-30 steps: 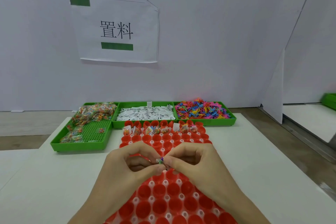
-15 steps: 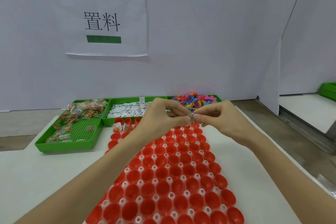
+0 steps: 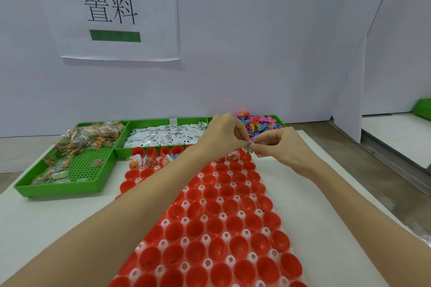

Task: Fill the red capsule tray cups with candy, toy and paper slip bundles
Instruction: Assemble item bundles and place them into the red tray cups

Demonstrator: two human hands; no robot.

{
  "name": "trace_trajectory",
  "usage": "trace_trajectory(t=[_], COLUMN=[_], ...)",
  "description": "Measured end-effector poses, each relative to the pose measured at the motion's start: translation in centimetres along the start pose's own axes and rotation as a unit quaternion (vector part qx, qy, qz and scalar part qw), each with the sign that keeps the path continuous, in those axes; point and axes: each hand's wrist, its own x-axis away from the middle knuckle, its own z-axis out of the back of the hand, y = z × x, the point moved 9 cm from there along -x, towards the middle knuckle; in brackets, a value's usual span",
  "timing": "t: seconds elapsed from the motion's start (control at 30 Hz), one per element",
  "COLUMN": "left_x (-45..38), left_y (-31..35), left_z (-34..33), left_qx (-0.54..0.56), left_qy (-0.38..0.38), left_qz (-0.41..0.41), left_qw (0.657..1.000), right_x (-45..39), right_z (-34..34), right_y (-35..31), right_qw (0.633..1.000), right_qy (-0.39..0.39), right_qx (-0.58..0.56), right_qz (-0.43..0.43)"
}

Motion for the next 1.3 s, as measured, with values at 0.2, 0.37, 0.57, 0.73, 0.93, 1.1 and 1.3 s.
trace_trajectory(t=[0.2, 0.37, 0.57, 0.73, 0.93, 1.1, 1.3], left_x=[-0.1, -0.3, -0.6, -1.1, -1.2, -1.3, -1.4], left_y=[0.4, 0.4, 0.6, 0.5, -0.1, -0.2, -0.3], left_z=[-1.6, -1.7, -1.8, -2.1, -2.3, -2.4, -2.3], left_qx=[-0.044, -0.058, -0.110, -0.161, -0.179, -0.165, -0.147], left_qy=[-0.058, -0.080, -0.084, -0.083, -0.083, -0.116, -0.144], left_qz=[-0.005, 0.013, 0.017, 0.003, 0.002, 0.029, 0.048], left_qw=[0.997, 0.995, 0.990, 0.984, 0.980, 0.979, 0.978], right_x=[-0.2, -0.7, -0.8, -1.2, -1.6, -1.7, -1.5], right_z=[-0.5, -0.4, -1.1, -1.4, -1.7, -2.5, -2.6], right_y=[1.0, 0.2, 0.9, 0.3, -0.9, -1.5, -1.6], right_qw=[0.998, 0.986, 0.983, 0.980, 0.954, 0.941, 0.930], right_qy=[-0.010, 0.000, 0.014, -0.010, -0.038, -0.041, -0.032], right_qx=[0.057, 0.164, 0.184, 0.197, 0.293, 0.330, 0.359], right_qz=[-0.020, 0.007, -0.015, -0.006, 0.045, 0.067, 0.073])
